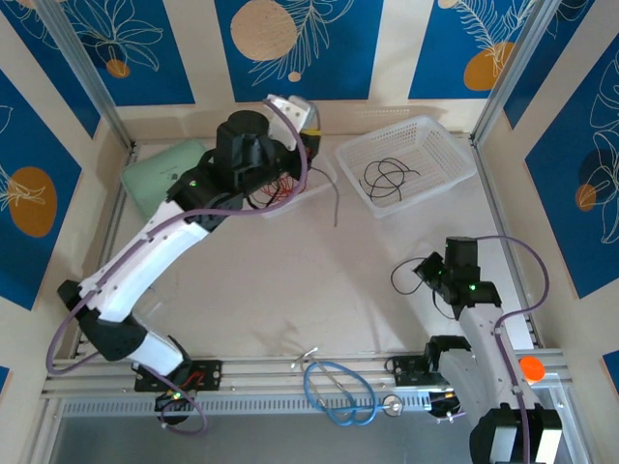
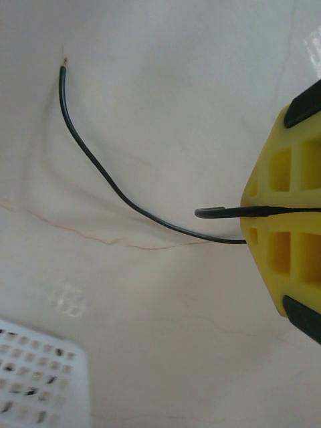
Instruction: Untangle the cables
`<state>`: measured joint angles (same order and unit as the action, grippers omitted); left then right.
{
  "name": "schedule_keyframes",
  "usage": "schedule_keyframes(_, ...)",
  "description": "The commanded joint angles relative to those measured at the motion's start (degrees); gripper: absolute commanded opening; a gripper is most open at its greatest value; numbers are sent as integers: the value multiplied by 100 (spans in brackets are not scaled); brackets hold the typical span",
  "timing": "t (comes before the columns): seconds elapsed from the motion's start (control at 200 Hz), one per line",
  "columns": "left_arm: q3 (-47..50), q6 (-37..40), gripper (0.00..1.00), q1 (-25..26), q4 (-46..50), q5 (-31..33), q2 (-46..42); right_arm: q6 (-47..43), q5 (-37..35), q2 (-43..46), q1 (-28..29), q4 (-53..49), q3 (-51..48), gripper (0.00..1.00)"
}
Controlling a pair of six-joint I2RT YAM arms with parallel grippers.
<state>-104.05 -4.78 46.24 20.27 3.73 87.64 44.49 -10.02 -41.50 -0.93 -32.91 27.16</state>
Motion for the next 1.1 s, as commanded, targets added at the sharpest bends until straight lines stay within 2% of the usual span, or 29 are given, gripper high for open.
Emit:
schedule_keyframes(0.0,68,-232,0,-16,-1990,-1023,317,282,99,127,321,-194,-111,0)
schedule_keyframes(0.38,-335,-398,0,-11,-4801,-686,2534,800,-152,332,1345,-334,-360,0)
schedule_keyframes(0.555,-1390,-562,0,-15,-5192,-373,4024,861,-262,498,1586,-573,-323,0)
schedule_keyframes(0.635,-2072,-685,0,-14,-5059,-373,4673,876,-307,583,1639,-702,-314,0)
schedule_keyframes(0.745,-2968,-799,0,-11,-4385,-289,5400,885,-325,675,1646,-794,-326,0)
schedule_keyframes(0.885,-3303,-952,0,-19,-3437,-228,5816,853,-366,670,1649,-805,-268,0)
schedule_keyframes(0.99,-3389,-928,12,-20,-2478,-441,5889,778,-420,618,1636,-852,-106,0)
schedule_keyframes(1.095,-3730,-701,27,-23,-1256,-547,5991,687,-439,555,1639,-931,94,0)
